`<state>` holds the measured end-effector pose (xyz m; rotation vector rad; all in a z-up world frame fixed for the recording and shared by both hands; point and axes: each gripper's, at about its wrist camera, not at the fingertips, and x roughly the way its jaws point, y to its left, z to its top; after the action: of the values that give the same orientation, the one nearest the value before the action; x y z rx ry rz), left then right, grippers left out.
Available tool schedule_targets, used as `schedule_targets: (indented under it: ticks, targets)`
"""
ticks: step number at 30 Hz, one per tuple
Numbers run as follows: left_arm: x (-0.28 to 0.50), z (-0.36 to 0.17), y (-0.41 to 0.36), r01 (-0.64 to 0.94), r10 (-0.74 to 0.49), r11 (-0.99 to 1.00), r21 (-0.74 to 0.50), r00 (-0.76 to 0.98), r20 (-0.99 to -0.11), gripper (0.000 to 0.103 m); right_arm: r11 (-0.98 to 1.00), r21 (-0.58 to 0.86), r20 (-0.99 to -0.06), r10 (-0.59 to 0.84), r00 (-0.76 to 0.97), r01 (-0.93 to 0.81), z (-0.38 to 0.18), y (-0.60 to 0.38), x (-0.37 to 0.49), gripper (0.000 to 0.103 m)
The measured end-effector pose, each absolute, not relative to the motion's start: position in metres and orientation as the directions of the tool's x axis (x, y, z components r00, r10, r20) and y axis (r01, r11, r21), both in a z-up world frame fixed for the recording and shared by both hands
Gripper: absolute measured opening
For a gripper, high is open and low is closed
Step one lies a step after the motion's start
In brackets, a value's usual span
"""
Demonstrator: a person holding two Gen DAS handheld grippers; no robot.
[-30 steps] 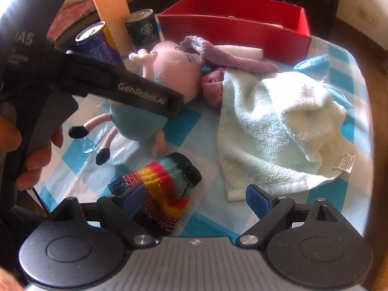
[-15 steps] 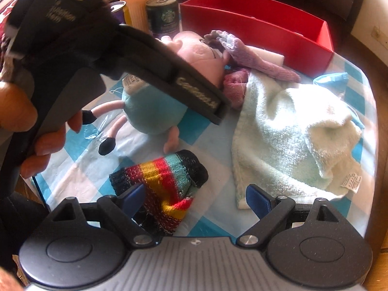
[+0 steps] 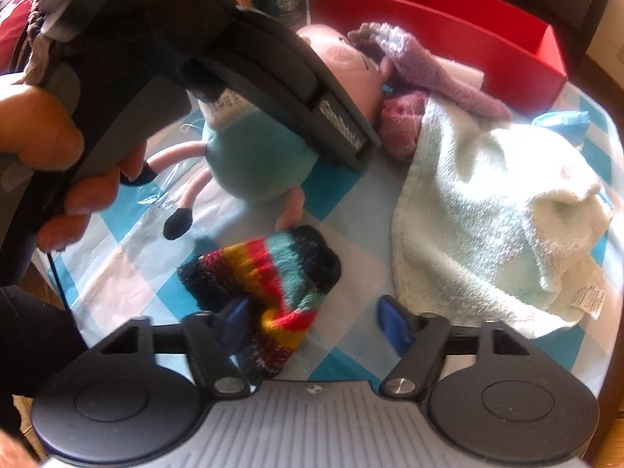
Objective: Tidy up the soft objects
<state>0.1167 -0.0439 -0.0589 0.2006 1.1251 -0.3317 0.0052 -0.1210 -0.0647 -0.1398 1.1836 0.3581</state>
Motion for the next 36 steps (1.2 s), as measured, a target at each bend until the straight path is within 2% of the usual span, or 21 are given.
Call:
schedule_targets:
  ticks: [1, 4, 6, 11, 14, 24, 25, 26, 27, 29, 33, 35, 36]
  targets:
    - [0.116, -0.059, -0.043, 0.361, -0.158, 0.932, -0.008, 0.389, -0.908, 0.068, 0.934, 0.080, -0.923, 0.202, 0.328, -0.348, -0.065, -0.121, 0.005, 0.038]
    - [0.115, -0.057, -0.038, 0.350, -0.170, 0.936, -0.027, 0.385, -0.907, 0.067, 0.932, 0.093, -0.921, 0.213, 0.325, -0.349, -0.062, -0.122, 0.005, 0.027]
    - [0.114, -0.055, -0.035, 0.342, -0.177, 0.939, -0.039, 0.382, -0.907, 0.068, 0.933, 0.111, -0.919, 0.228, 0.322, -0.343, -0.057, -0.124, 0.003, 0.017]
    - [0.108, -0.049, -0.030, 0.343, -0.191, 0.938, -0.050, 0.390, -0.901, 0.068, 0.935, 0.131, -0.915, 0.242, 0.322, -0.331, -0.053, -0.142, 0.008, 0.010]
    - [0.104, -0.048, -0.028, 0.345, -0.195, 0.937, -0.052, 0.392, -0.899, 0.068, 0.935, 0.148, -0.915, 0.254, 0.314, -0.324, -0.051, -0.150, 0.009, 0.000]
    - [0.083, -0.046, -0.018, 0.336, -0.190, 0.940, -0.051, 0.394, -0.899, 0.067, 0.945, 0.146, -0.920, 0.239, 0.312, -0.294, -0.051, -0.153, 0.003, 0.000]
    - [0.083, -0.047, -0.015, 0.328, -0.192, 0.943, -0.058, 0.392, -0.899, 0.067, 0.949, 0.144, -0.919, 0.233, 0.317, -0.281, -0.051, -0.153, 0.005, 0.001]
    - [0.083, -0.047, -0.013, 0.322, -0.195, 0.944, -0.065, 0.389, -0.900, 0.067, 0.953, 0.154, -0.920, 0.235, 0.313, -0.262, -0.053, -0.153, 0.007, 0.014]
    - [0.083, -0.048, -0.011, 0.317, -0.198, 0.946, -0.071, 0.387, -0.901, 0.067, 0.955, 0.171, -0.920, 0.243, 0.307, -0.244, -0.053, -0.154, 0.009, 0.038]
    - [0.085, -0.047, -0.009, 0.313, -0.203, 0.946, -0.079, 0.385, -0.900, 0.067, 0.955, 0.202, -0.909, 0.265, 0.321, -0.215, -0.050, -0.156, 0.012, 0.060]
    - [0.087, -0.046, -0.010, 0.324, -0.206, 0.943, -0.076, 0.386, -0.899, 0.067, 0.943, 0.279, -0.890, 0.324, 0.321, -0.180, -0.047, -0.154, 0.019, 0.062]
    - [0.088, -0.046, -0.011, 0.329, -0.205, 0.942, -0.073, 0.387, -0.899, 0.067, 0.952, 0.233, -0.901, 0.288, 0.324, -0.198, -0.050, -0.145, 0.024, 0.062]
    - [0.088, -0.046, -0.011, 0.330, -0.204, 0.941, -0.071, 0.388, -0.899, 0.067, 0.961, 0.178, -0.913, 0.242, 0.328, -0.212, -0.054, -0.138, 0.025, 0.058]
